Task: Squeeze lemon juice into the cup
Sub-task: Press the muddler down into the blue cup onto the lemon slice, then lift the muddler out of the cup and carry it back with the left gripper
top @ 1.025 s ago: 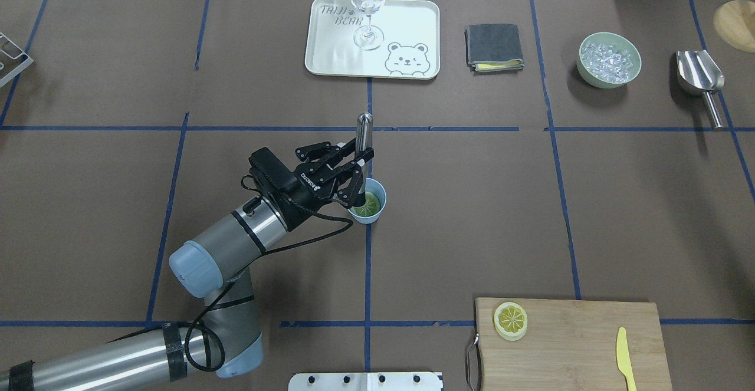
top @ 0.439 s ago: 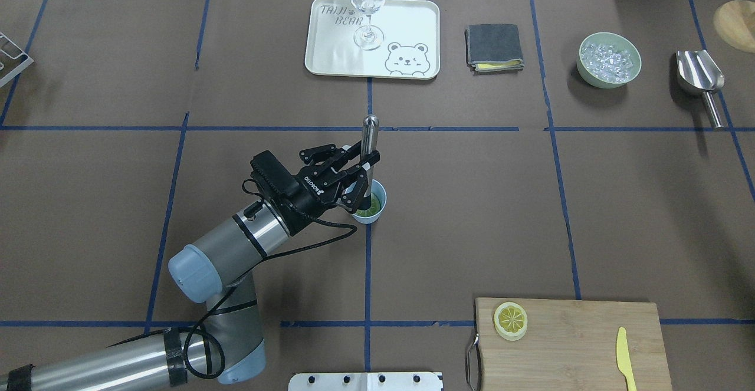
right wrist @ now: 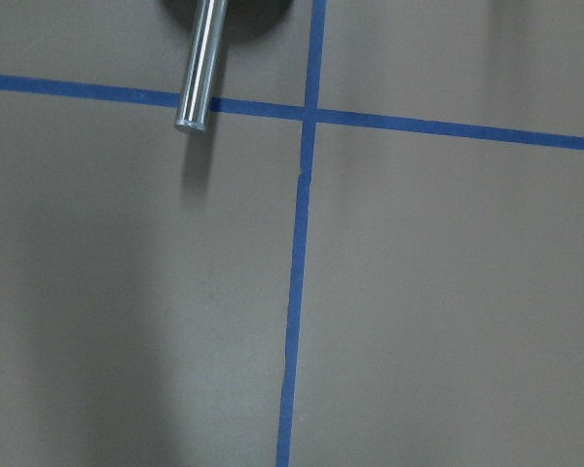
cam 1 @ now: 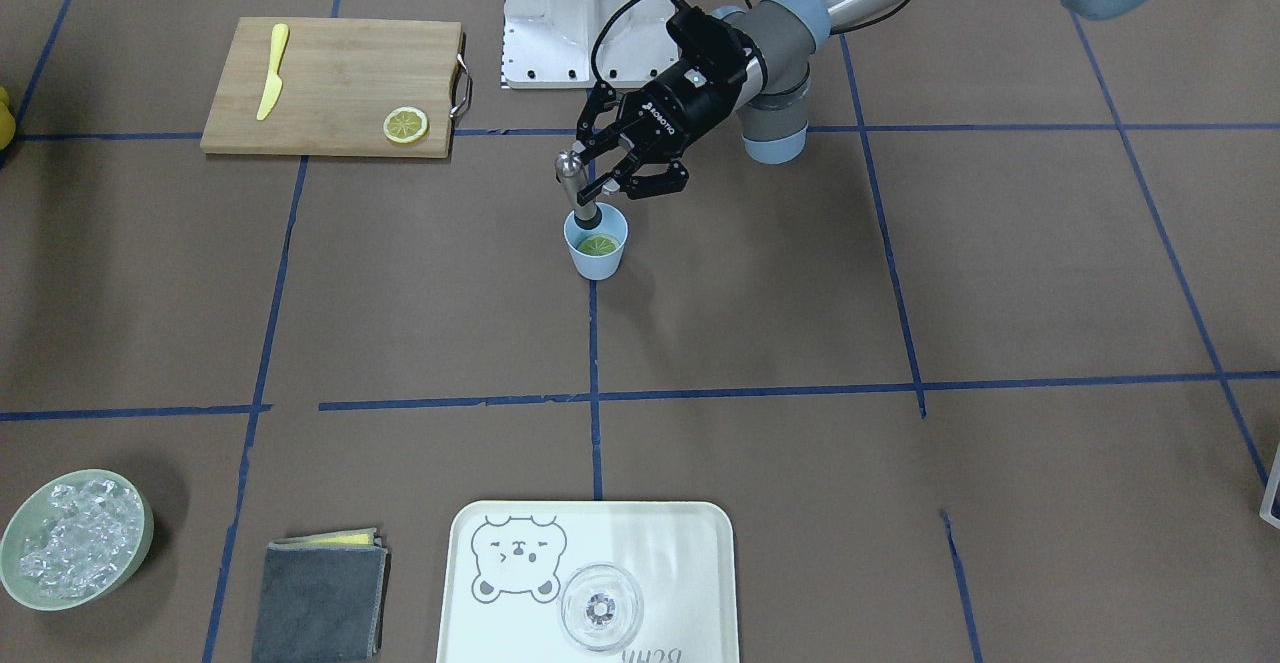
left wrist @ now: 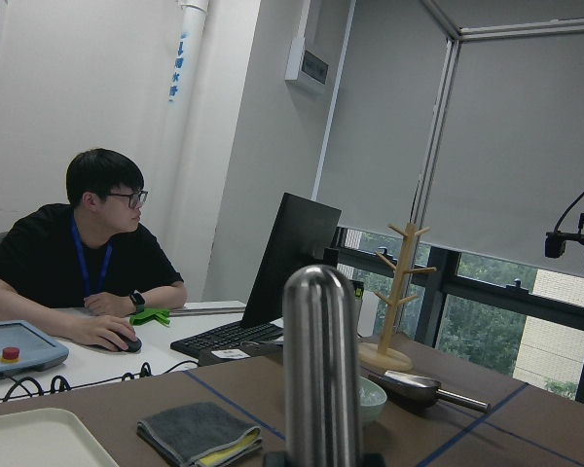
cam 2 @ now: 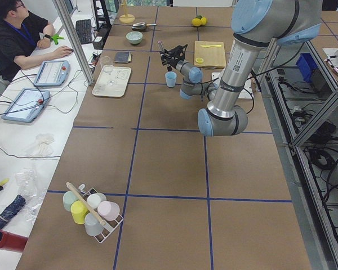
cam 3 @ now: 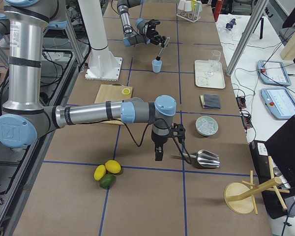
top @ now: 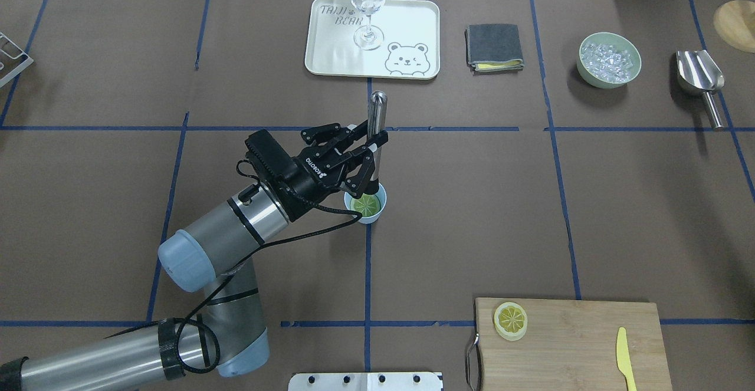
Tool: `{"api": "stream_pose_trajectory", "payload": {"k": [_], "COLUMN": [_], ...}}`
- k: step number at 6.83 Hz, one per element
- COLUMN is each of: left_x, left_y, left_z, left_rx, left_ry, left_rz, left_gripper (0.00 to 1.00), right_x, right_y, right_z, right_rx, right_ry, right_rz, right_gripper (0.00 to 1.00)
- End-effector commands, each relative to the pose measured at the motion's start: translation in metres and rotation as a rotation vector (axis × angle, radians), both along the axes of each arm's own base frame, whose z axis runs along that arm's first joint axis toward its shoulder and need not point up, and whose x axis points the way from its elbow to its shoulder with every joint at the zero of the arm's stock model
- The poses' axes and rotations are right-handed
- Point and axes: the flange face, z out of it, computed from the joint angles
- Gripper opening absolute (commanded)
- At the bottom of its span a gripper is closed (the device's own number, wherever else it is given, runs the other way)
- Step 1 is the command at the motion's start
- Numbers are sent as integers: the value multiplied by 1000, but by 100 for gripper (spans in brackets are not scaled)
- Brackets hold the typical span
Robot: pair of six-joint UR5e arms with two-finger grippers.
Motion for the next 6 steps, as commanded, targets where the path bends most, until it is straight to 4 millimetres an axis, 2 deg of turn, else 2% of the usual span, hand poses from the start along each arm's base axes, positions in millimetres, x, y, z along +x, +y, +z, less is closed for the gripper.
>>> {"api": "stream_pose_trajectory", "payload": {"k": [1, 2, 3, 5, 6], "left_x": [-21, -40, -62, -136, -143], "left_y": [-41, -58, -68, -114, -128], "left_z": [-15, -30, -6, 37, 61], "left_rx": [-45, -126, -258, -530, -770], "left_ry": [-134, -221, -349, -599, -579], "left_rz": [126, 206, 296, 391, 391], "left_gripper": [0, 0, 0, 0, 0], "right_x": [4, 12, 24, 26, 26], "right_y": [17, 25, 31, 33, 33], "right_z": [10, 15, 16, 17, 18], "right_rx": [-26, -38, -42, -45, -48], "right_ry": [-33, -39, -42, -47, -45], "right_rz": [7, 25, 53, 59, 61], "right_gripper": [100, 100, 100, 100, 100]}}
